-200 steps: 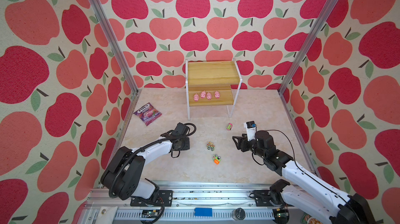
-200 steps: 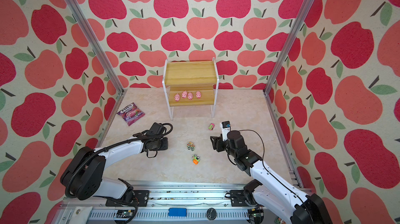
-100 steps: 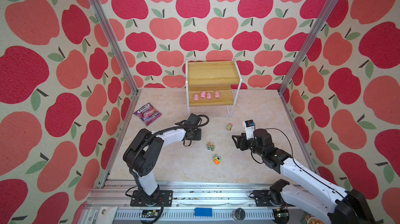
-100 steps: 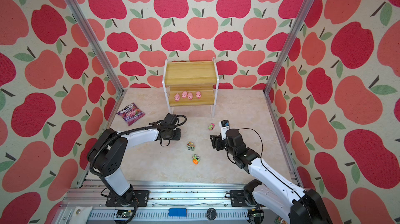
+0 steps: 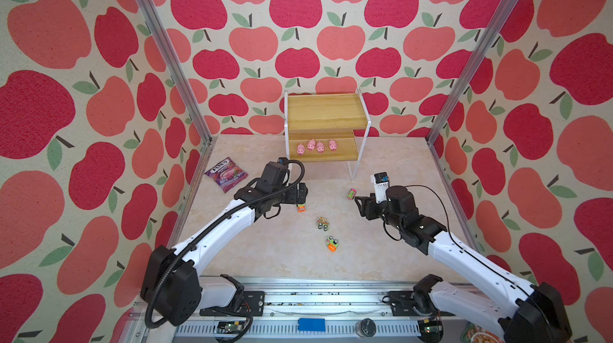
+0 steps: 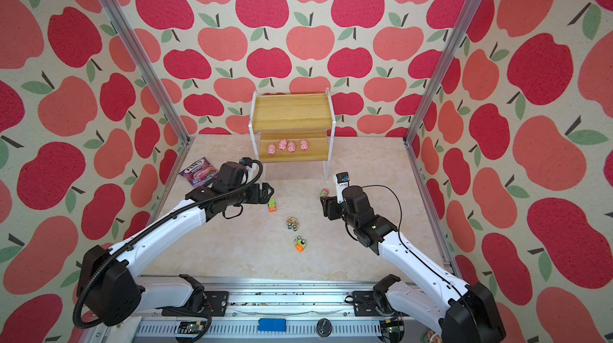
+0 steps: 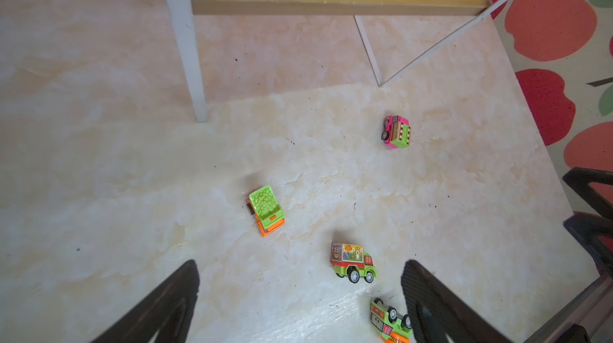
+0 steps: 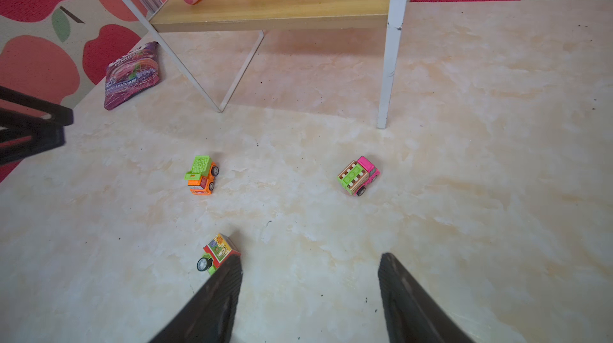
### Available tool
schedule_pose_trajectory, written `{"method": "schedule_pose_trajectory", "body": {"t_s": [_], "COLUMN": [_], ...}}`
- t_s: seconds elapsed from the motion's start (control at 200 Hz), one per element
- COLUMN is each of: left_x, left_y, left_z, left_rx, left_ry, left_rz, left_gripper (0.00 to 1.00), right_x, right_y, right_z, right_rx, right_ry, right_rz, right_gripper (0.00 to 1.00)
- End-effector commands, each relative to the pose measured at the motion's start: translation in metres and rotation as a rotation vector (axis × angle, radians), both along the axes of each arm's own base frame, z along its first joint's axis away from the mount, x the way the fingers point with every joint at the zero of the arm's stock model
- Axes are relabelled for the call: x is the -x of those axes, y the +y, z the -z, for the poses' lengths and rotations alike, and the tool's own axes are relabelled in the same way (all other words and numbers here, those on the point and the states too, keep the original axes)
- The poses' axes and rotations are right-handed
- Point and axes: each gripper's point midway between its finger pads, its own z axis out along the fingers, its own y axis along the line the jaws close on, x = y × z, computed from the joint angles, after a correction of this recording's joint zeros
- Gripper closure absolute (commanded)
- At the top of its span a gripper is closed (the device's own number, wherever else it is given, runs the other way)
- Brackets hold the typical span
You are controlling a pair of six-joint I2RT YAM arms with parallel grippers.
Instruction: Place and organize the plastic toys onto the shelf
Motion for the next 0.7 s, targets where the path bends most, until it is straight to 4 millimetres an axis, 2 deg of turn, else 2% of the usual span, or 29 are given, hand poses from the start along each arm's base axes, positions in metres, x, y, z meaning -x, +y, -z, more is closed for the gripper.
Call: {"method": "schedule_pose_trajectory", "body": {"t_s": [0.0,0.135,0.23,0.3,0.49,0.69], "left_x": [0.022,0.022,0.018,0.015,0.008,0.005], "left_y": [0.031,0.062,0.076,0.086,0.101,0.112], "left_z": [-0.001,-0.010,-0.010,-0.009,-0.008,-0.001], "left_rx": [-0.041,-0.040,-0.025,-0.032,-0.052,-0.057], "left_ry": [0.066,0.061,0.076,0.086,0.106,0.110], "left_rz": [-0.003,-0.065,-0.102,-0.128,-0.164,-0.189], "left_gripper": [0.01,0.01,0.01,0.01,0.01,0.01], "right_x": [-0.004,-0.006,-0.009,-0.012,-0.015,-0.001], "right_y": [0.018,0.061,0.095,0.112,0.149,0.183], "right_z": [-0.009,-0.004,0.002,0.009,0.024,0.047], "right_rx": [0.038,0.082,0.122,0.149,0.153,0.162], "right_ry": [-0.006,0.030,0.046,0.057,0.069,0.103], "right_rz": [0.002,-0.040,-0.077,-0.084,-0.109,-0.192], "right_gripper": [0.29,0.27,0.26,0.24,0.23,0.23]}}
